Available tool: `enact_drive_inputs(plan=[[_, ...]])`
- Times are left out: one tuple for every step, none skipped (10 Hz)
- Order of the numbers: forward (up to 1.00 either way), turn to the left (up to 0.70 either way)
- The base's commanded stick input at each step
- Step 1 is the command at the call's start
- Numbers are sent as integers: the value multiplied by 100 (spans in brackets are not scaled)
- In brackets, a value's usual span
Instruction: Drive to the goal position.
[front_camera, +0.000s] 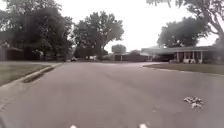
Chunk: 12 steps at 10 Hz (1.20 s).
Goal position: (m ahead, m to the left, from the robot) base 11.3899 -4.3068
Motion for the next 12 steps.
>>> enact_drive_inputs(plan=[[50, 50], [50, 50], [50, 50], [50, 50], [50, 50], [50, 50], [50, 50], [50, 50], [50, 50], [50, 50], [50, 50], [50, 50]])
